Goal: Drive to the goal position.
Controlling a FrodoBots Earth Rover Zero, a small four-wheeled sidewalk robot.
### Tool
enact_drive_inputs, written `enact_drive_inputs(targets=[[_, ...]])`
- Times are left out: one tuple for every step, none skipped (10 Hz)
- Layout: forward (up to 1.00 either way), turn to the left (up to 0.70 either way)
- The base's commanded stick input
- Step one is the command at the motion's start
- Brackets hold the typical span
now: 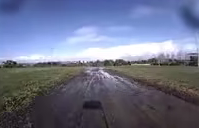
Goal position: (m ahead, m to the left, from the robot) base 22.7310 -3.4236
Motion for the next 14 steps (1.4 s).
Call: enact_drive_inputs(targets=[[0.70,0.35],[0.70,0.00],[0.70,0.00],[0.70,0.00],[0.70,0.00],[0.70,0.00],[0.70,0.00],[0.70,0.00],[0.70,0.00],[0.70,0.00],[0.70,0.00],[0.70,0.00],[0.70,0.00],[0.70,0.00]])
